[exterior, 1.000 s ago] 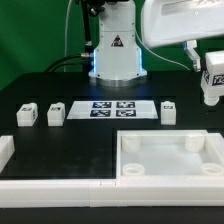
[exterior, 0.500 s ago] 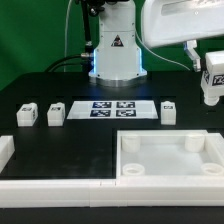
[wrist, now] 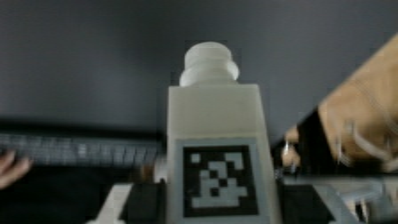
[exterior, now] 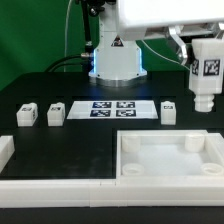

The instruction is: Assemble one leg

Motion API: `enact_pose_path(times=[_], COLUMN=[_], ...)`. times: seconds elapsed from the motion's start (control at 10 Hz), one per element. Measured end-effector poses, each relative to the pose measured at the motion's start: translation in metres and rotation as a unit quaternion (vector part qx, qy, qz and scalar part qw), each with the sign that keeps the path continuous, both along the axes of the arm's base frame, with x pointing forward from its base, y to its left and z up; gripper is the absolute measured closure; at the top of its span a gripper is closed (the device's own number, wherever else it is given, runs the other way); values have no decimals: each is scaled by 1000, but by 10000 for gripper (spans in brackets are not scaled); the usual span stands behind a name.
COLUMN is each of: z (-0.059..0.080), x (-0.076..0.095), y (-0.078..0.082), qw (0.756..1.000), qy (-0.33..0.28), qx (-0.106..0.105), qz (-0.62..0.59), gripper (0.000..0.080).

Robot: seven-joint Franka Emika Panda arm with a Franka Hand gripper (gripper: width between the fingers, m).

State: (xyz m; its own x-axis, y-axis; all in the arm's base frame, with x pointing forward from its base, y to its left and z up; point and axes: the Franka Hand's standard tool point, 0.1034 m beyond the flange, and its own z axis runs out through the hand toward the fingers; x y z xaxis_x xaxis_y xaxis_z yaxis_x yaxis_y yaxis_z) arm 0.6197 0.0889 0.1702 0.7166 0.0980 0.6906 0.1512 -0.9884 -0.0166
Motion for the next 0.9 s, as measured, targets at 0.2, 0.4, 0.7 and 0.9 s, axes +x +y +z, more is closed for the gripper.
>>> enact_pose_path(times=[0.2,0.4,0.7,0.9], z=[-3,-8,-44,-65], x=[-1,-3,-11,-9], y=[1,4,16,23], qw=[1000,1000,998,997], qy=[30,30,55,69], qx=[0,1,5,10], qz=[4,5,12,14], gripper=[507,507,507,507])
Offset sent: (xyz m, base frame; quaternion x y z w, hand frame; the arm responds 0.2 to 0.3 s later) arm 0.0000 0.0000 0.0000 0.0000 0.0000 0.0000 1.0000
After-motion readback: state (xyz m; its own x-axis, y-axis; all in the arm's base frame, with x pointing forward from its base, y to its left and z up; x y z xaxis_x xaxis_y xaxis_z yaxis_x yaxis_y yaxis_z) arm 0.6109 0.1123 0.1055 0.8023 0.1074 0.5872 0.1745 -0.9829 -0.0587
